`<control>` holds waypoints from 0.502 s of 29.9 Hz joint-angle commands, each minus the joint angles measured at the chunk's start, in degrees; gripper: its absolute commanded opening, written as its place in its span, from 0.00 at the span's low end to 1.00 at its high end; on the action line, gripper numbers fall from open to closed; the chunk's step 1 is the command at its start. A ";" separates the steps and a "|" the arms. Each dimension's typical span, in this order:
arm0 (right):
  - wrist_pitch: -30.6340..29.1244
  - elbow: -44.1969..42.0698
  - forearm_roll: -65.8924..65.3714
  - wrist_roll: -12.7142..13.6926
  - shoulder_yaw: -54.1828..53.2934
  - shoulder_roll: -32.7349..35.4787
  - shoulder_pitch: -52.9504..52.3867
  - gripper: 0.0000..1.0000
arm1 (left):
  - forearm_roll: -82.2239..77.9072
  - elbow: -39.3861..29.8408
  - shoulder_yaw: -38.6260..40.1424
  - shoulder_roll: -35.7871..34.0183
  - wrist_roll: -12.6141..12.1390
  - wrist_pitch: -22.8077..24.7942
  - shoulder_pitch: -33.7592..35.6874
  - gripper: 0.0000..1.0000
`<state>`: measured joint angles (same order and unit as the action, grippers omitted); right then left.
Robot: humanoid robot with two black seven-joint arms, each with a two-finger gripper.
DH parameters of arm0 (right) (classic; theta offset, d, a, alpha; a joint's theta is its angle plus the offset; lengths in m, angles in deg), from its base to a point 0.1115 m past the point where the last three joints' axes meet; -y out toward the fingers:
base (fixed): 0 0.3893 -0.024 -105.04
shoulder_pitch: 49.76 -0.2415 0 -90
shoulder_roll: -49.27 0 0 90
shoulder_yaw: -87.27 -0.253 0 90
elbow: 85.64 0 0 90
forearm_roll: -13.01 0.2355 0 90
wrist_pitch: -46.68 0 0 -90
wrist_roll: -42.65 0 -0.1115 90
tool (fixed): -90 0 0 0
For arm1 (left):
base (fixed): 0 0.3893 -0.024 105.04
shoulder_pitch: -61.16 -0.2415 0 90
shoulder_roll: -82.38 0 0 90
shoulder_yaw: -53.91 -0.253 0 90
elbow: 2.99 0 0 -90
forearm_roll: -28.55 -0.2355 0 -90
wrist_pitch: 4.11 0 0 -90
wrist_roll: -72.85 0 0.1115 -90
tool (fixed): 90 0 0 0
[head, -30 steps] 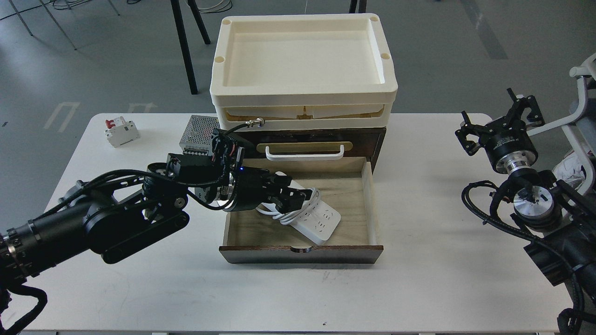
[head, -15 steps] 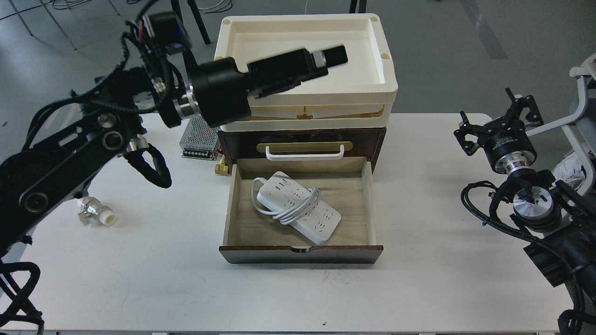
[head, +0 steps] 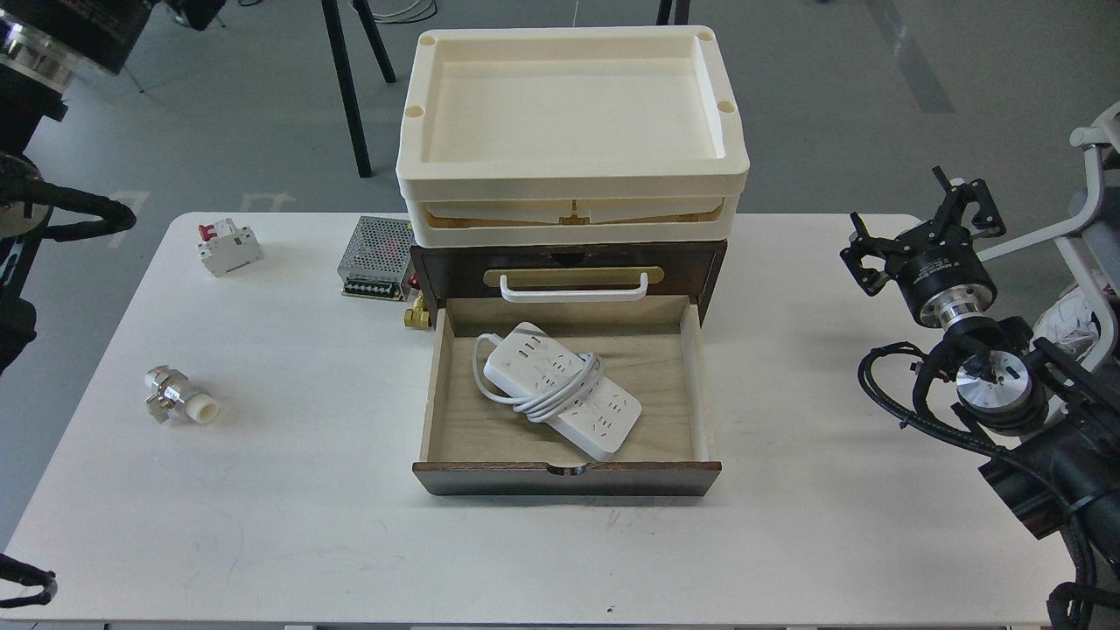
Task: Put charging cable into cabinet
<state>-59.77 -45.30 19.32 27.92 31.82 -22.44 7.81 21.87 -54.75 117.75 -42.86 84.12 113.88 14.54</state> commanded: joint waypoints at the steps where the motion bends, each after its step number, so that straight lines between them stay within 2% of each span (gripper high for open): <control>1: 0.10 -1.23 0.37 -0.30 -1.41 -0.09 -0.53 1.00 | 7.82 10.25 -0.47 0.52 -0.20 0.01 -0.66 1.00; 4: 0.10 -1.32 0.72 -0.56 -3.44 -0.44 -0.44 1.00 | 8.09 13.69 -0.56 1.66 -0.20 0.01 -4.43 1.00; 7: 0.18 -2.37 0.99 0.31 -4.23 -1.14 -0.53 1.00 | 8.27 14.66 -0.56 4.20 -0.11 0.01 -7.42 1.00; 11: 0.18 -2.38 0.99 0.49 -3.97 -1.85 -0.62 1.00 | 8.97 15.72 -0.47 8.16 0.15 0.01 -9.18 1.00; 15: 0.01 -2.38 0.99 0.23 -4.14 -1.85 -0.88 1.00 | 9.06 16.77 -0.73 9.22 0.33 0.01 -9.97 1.00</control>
<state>-59.59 -47.69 20.30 28.31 27.76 -24.25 7.06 30.83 -38.62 117.24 -34.34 84.36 113.89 5.22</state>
